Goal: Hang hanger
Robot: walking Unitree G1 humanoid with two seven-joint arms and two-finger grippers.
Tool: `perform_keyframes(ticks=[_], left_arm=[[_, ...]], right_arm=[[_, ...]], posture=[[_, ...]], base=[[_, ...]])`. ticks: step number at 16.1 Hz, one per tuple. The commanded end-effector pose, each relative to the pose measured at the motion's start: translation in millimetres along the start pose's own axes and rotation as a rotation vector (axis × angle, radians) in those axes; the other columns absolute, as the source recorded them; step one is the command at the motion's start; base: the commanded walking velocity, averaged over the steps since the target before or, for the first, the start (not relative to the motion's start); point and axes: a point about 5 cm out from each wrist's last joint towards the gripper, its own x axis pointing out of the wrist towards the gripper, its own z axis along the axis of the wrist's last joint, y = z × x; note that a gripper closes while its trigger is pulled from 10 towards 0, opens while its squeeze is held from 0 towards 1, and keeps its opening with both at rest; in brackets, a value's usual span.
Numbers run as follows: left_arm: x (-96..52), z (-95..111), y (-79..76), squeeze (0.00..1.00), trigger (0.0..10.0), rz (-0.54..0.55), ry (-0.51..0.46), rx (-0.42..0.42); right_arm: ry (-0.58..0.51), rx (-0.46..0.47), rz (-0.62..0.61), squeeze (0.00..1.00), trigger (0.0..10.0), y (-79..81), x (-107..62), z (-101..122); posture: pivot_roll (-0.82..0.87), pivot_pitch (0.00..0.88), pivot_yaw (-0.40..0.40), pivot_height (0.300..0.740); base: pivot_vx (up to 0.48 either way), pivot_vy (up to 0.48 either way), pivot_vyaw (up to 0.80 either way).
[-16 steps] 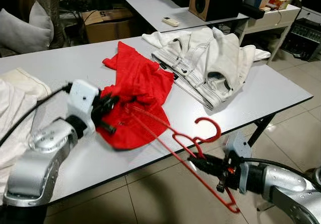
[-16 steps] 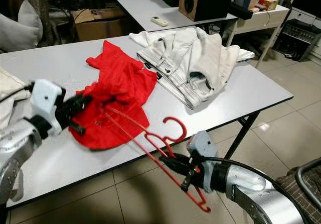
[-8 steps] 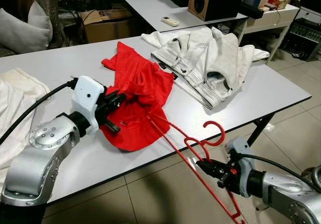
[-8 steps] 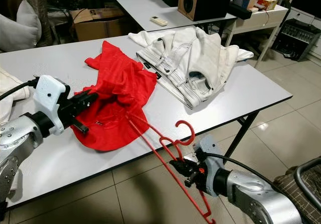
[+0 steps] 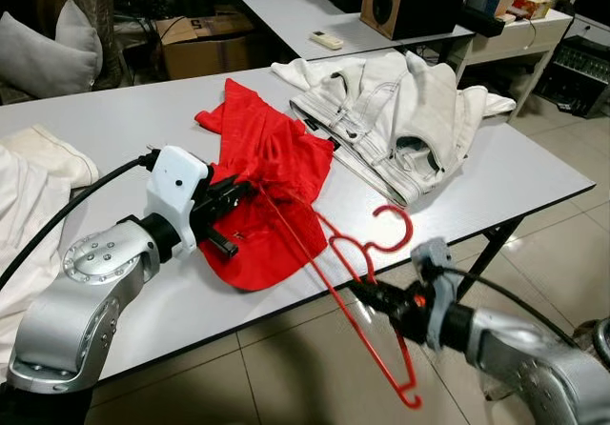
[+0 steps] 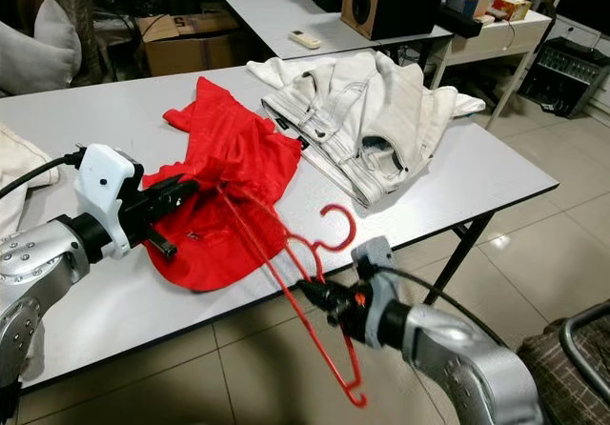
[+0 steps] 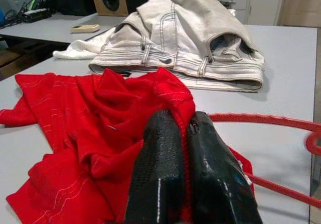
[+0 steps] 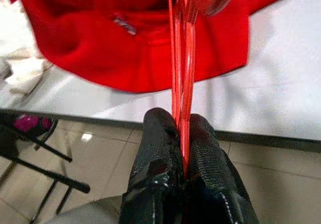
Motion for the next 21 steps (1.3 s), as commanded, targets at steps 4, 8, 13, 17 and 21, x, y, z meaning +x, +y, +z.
perform_keyframes(ticks=[4,8,13,17,21], left_arm=[[2.3,10,-2.5,0.0,0.0,-0.016,-0.037,0.009],[5.8,14,-2.9,0.0,0.0,-0.015,-0.052,0.003],[8.1,15,-3.0,0.0,0.0,-0.017,-0.06,-0.011],[4.3,0,12.7,0.0,0.0,0.136,-0.012,-0.015],[6.9,-16,-5.3,0.0,0.0,0.051,0.036,-0.038]], right_arm=[[0.067,0.075,-0.042,0.0,10.0,-16.0,15.5,-10],[0.065,0.187,-0.055,0.0,10.0,-26.6,32.1,-12],[-0.036,0.433,-0.146,0.0,10.0,-43.9,44.2,-16],[-0.383,0.573,-0.258,0.0,10.0,-60.4,35.8,31],[-0.275,0.61,-0.256,0.0,10.0,-49.1,52.4,16]], posture=[[-0.03,0.0,-0.022,0.74],[-0.02,0.0,-0.02,0.74],[-0.03,0.0,-0.016,0.74],[-0.03,0.0,-0.016,0.74],[-0.04,0.0,-0.016,0.74]], base=[[0.0,0.0,0.0],[0.0,0.0,0.0],[0.0,0.0,0.0],[0.0,0.0,0.0],[0.0,0.0,0.0]])
